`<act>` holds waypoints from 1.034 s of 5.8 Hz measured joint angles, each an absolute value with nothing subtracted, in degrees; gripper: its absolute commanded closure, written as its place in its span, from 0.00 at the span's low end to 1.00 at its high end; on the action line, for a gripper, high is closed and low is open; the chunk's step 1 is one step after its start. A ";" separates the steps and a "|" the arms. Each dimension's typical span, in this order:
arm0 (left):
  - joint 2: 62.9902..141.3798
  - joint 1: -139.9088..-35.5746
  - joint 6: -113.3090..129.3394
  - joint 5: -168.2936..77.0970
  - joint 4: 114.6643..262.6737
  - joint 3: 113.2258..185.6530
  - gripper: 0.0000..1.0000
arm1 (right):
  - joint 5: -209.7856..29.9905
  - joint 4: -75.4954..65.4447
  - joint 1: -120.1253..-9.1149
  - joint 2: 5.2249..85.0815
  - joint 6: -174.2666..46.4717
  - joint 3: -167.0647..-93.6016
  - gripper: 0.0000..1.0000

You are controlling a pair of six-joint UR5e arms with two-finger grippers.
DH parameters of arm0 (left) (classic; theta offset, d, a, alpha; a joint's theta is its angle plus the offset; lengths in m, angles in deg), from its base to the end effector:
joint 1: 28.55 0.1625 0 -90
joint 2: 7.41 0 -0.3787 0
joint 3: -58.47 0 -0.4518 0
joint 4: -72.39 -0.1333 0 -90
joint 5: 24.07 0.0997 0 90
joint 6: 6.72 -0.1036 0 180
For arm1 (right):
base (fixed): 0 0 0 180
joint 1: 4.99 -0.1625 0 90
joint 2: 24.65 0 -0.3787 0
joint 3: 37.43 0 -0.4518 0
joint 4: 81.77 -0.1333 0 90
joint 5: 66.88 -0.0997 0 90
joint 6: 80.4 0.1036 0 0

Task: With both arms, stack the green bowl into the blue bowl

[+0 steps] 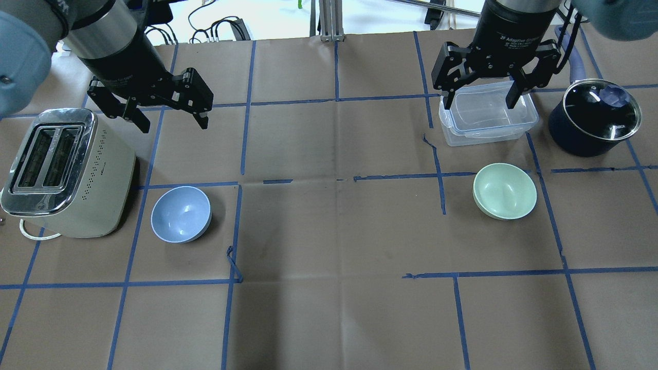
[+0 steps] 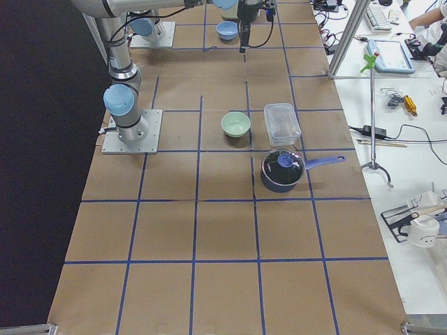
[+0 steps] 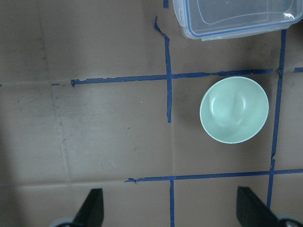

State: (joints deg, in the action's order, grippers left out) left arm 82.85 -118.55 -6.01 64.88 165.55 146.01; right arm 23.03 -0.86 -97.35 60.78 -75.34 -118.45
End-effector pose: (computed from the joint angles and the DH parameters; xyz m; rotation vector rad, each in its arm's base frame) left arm -0.1352 -0.5511 0.4533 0.0196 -3.1232 -0.0263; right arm 0.1569 -0.5656 0.4633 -0.0740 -3.1344 -0.1280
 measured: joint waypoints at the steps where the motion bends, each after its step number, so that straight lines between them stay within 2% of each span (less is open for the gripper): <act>1: 82.83 -118.55 -6.01 64.88 165.56 146.01 0.02 | 23.01 -0.81 -97.27 60.90 -75.32 -118.72 0.00; 6: 82.83 -118.39 -6.04 64.57 165.63 146.36 0.02 | 22.85 0.94 -94.95 60.23 -78.99 -118.75 0.00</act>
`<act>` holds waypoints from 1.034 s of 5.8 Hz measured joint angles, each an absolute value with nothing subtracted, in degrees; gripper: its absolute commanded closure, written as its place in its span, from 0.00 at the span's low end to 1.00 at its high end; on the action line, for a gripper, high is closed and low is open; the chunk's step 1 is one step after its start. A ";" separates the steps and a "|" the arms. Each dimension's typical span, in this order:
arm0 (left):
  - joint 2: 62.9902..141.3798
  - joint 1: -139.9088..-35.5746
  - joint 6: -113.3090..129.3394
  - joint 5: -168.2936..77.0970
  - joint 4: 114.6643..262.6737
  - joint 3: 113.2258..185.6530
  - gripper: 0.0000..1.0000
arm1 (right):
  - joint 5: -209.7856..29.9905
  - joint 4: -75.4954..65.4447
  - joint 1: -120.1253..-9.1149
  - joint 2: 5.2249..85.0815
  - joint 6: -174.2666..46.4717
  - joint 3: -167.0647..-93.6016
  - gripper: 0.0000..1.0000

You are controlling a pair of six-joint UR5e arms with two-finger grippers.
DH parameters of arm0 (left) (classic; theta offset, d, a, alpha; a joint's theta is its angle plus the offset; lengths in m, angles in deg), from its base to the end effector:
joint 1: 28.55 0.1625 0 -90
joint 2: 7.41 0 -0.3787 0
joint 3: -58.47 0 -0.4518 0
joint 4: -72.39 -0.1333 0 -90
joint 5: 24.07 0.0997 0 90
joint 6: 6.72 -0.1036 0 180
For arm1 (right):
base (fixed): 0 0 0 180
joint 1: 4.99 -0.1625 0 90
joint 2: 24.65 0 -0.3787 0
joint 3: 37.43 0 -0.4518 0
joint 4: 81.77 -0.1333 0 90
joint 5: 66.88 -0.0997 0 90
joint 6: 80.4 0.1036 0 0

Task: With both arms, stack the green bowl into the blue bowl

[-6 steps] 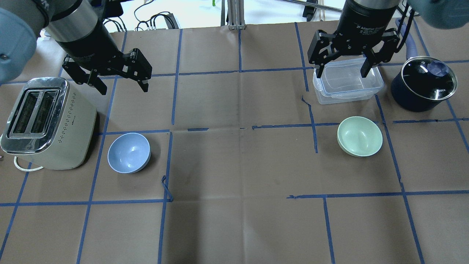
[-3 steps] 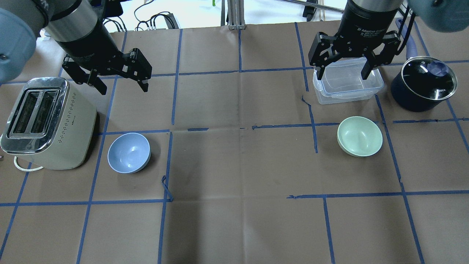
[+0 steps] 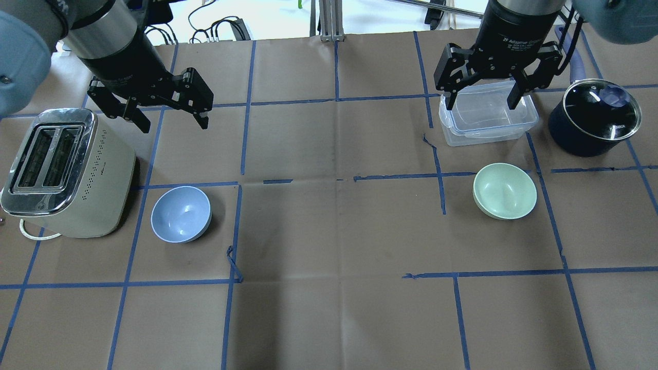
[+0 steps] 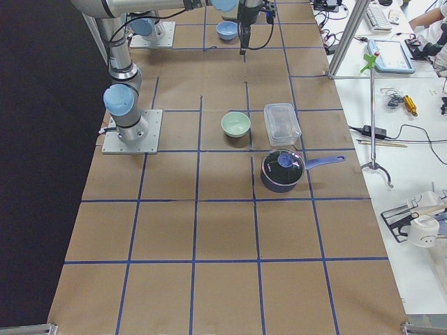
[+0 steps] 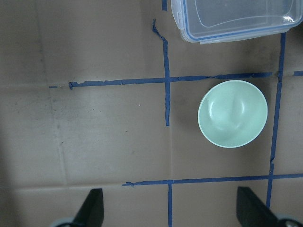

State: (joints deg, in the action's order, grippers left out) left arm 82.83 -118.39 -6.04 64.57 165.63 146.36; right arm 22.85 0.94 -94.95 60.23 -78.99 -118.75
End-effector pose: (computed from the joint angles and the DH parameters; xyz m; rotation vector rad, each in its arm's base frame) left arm -0.1342 -0.5507 0.4500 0.0233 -3.1177 -0.0374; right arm 0.1334 -0.5776 0.4579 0.0399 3.1357 0.1022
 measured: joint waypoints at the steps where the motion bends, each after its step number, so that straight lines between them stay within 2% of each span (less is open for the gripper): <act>1: 83.34 -118.13 -7.01 64.59 165.55 147.78 0.02 | 22.83 1.53 -91.21 59.94 -84.34 -118.85 0.00; 3: 85.70 -117.22 -9.88 64.65 158.12 155.85 0.04 | 22.78 2.25 -81.99 59.75 -93.84 -120.58 0.00; 4: 87.49 -116.56 -10.69 64.81 150.13 161.90 0.04 | 22.82 4.98 -78.19 59.87 -97.43 -123.82 0.00; 6: 91.14 -114.69 -14.02 65.20 137.87 171.13 0.05 | 22.94 16.43 -73.37 60.53 -103.16 -135.00 0.00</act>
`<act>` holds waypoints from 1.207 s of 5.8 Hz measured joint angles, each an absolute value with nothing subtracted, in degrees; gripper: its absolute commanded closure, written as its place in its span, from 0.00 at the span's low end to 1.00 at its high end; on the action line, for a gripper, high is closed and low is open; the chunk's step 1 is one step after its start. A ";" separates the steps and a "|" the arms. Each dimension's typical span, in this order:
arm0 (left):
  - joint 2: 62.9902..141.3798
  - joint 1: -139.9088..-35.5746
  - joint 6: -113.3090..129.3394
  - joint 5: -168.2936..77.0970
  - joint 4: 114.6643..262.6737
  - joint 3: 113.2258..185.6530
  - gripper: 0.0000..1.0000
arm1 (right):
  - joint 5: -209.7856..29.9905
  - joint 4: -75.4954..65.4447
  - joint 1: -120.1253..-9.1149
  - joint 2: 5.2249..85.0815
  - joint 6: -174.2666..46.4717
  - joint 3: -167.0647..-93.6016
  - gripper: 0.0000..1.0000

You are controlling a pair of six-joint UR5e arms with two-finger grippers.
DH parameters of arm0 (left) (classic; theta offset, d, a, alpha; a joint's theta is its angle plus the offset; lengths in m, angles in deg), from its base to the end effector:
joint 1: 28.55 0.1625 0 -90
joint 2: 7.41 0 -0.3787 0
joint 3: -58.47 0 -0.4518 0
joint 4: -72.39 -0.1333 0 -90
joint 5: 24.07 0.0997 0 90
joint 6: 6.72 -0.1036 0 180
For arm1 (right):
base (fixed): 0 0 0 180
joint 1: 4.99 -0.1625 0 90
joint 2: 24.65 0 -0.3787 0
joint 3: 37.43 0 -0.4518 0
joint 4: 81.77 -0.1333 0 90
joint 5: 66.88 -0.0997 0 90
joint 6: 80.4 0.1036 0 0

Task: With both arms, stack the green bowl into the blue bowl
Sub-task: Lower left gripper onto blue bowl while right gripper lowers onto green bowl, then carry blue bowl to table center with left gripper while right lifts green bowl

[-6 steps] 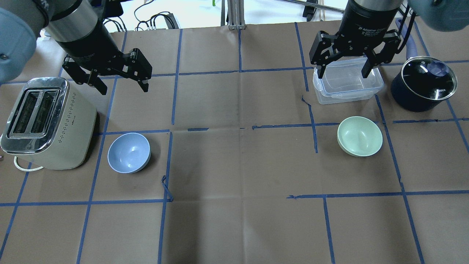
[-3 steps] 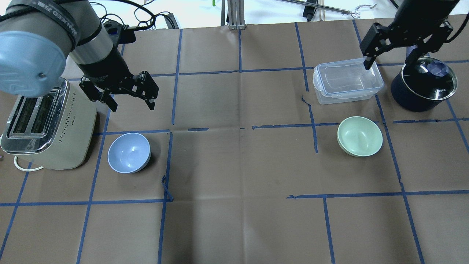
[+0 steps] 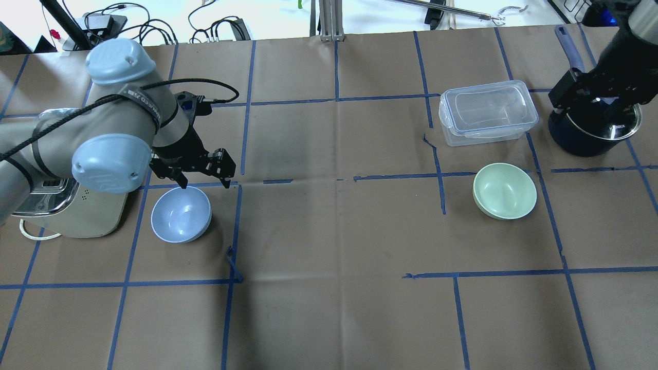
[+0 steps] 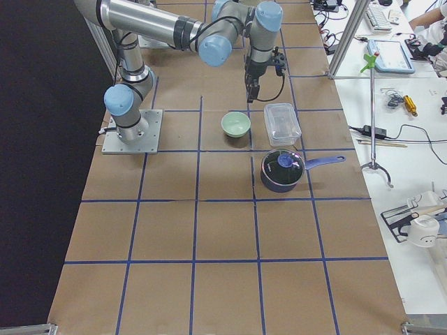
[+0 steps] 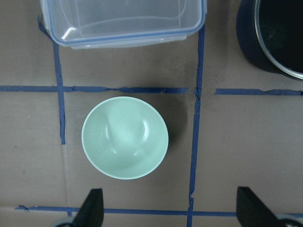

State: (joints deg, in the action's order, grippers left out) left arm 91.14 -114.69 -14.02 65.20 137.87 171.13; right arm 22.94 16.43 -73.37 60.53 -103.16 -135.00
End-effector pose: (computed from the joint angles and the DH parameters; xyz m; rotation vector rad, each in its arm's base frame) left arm -0.0987 -0.5375 0.1884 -0.0923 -3.1111 -0.1791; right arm -0.0839 -0.5745 0.3323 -0.0308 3.1092 0.1035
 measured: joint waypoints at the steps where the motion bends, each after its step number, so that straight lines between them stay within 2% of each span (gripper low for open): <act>1: 92.95 -114.25 -14.65 65.40 134.37 173.70 0.11 | 22.98 22.90 -72.84 60.55 -103.66 -140.90 0.00; 2: 95.27 -114.05 -14.76 65.62 132.59 174.83 0.62 | 23.02 29.16 -72.75 60.43 -103.61 -146.85 0.00; 3: 96.97 -114.03 -14.94 66.25 132.01 175.16 0.97 | 23.06 35.17 -72.72 60.16 -103.52 -152.36 0.00; 5: 97.63 -114.06 -15.29 67.91 131.82 174.85 1.00 | 24.12 44.91 -72.67 59.82 -103.42 -160.88 0.00; 6: 97.53 -114.06 -15.27 68.17 131.80 174.72 1.00 | 25.19 46.48 -72.63 59.70 -103.37 -162.43 0.02; 7: 96.99 -114.45 -14.83 68.35 131.84 174.37 1.00 | 25.52 47.35 -72.62 59.57 -103.31 -162.93 0.09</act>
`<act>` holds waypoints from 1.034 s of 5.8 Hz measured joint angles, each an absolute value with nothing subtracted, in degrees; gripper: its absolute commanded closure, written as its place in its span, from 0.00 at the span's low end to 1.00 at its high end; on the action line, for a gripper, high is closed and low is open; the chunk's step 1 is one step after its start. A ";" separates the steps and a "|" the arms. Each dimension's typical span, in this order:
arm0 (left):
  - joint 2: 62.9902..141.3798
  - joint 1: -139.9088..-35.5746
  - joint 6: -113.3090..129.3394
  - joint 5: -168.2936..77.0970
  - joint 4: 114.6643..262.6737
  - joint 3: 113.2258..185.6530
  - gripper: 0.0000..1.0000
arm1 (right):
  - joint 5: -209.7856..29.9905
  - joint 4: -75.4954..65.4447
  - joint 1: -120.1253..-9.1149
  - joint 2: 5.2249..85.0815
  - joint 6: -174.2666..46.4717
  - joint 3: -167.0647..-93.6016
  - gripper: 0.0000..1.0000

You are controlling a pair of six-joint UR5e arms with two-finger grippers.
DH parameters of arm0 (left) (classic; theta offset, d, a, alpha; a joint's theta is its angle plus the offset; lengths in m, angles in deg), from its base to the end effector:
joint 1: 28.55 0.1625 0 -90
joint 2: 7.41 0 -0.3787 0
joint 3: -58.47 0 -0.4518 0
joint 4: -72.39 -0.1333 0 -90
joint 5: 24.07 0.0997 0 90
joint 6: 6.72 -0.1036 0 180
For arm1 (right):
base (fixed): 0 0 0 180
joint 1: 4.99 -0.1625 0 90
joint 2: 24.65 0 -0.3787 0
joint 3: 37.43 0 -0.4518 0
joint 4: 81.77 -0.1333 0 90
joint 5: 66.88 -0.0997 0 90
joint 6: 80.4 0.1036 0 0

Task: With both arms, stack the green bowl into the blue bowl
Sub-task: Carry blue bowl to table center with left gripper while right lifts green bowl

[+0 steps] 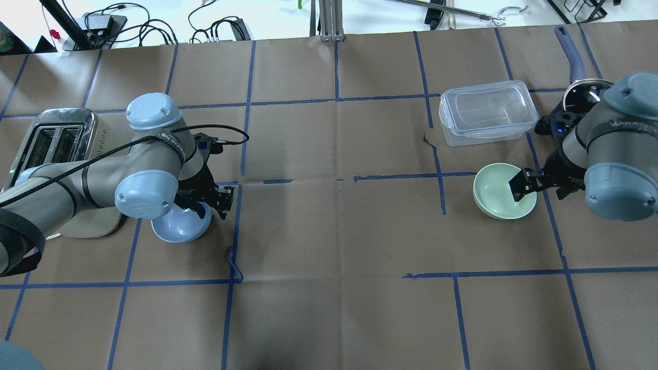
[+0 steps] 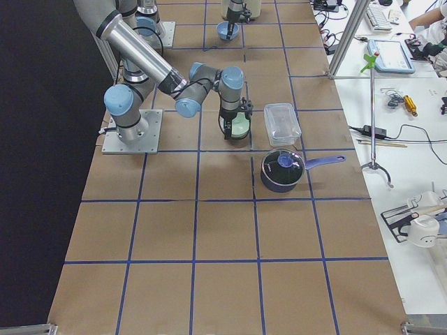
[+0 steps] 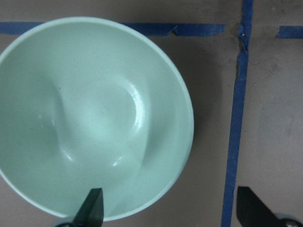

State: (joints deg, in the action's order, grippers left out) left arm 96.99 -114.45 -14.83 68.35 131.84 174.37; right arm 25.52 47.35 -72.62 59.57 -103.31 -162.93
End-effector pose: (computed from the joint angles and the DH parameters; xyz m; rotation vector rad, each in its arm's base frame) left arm -0.0915 -0.5274 0.1182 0.1143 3.1040 0.2704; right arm -0.0609 -0.4868 0.1340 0.0159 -3.1164 -0.0794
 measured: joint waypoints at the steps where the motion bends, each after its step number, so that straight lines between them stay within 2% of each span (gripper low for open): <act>1: 96.01 -115.47 -12.66 68.40 132.25 173.57 1.00 | 25.52 48.70 -72.62 58.98 -103.27 -163.00 0.10; 2: 95.37 -118.41 -9.10 68.17 132.75 171.50 1.00 | 25.51 50.63 -72.61 57.85 -103.11 -162.93 0.26; 3: 96.38 -123.75 -5.15 67.83 132.72 167.47 1.00 | 25.47 51.87 -72.58 57.14 -102.80 -162.89 0.69; 4: 99.73 -130.16 -0.79 67.70 132.55 161.43 0.98 | 25.37 52.26 -72.58 56.93 -102.16 -162.85 0.93; 6: 109.51 -141.39 3.62 68.14 130.02 149.68 0.93 | 24.98 52.22 -72.59 57.40 -101.00 -162.75 0.95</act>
State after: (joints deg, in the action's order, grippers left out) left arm 109.51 -141.39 3.62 68.14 130.02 149.68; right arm 24.98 52.22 -72.59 57.40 -101.00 -162.75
